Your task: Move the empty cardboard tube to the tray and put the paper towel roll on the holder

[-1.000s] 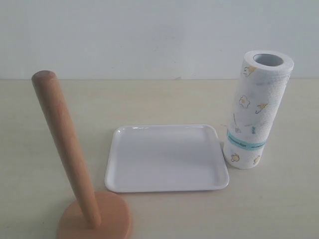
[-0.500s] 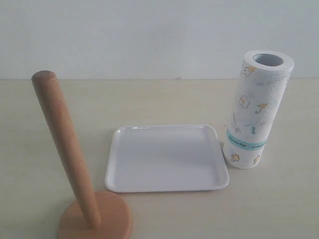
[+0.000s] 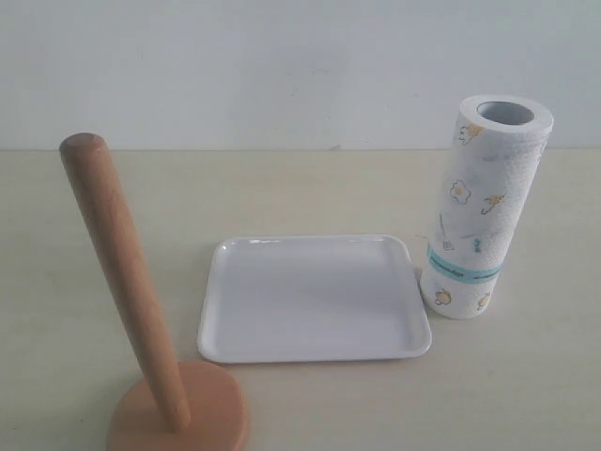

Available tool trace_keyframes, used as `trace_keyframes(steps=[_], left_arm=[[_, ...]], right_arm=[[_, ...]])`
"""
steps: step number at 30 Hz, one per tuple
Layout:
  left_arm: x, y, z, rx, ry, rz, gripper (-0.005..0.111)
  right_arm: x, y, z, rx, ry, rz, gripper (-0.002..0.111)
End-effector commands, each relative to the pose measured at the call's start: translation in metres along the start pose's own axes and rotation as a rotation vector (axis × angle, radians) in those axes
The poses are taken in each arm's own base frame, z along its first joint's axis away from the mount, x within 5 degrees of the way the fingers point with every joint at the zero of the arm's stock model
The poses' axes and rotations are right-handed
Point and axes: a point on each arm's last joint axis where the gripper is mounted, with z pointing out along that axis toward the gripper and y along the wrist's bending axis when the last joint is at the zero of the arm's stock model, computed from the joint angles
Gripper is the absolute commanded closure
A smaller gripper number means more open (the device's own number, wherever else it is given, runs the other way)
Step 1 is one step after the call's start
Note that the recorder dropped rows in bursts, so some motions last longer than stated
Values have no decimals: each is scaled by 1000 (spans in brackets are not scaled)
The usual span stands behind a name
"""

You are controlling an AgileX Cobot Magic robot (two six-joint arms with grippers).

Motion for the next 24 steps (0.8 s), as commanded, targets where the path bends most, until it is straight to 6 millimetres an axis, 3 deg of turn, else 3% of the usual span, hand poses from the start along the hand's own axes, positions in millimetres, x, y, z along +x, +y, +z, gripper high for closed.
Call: trace_keyframes(steps=[1,5,9,14,18,24], left_arm=[[-16,-6,3,105,-26,14,103],[-25,-15,6,159,-63,38,103],[-12,-31,33,242,78,144,103],[-9,-84,92,394,146,245,103],[3,-119,135,362,269,299,103],[-5,-166,160,448,207,311,103]], right_arm=[[0,0,0,6,-7,-10,108],[0,0,0,6,-7,-10,108],[0,0,0,6,-7,-10,108],[0,0,0,6,-7,-10,108],[0,0,0,6,-7,-10,108],[0,0,0,6,-7,-10,108]])
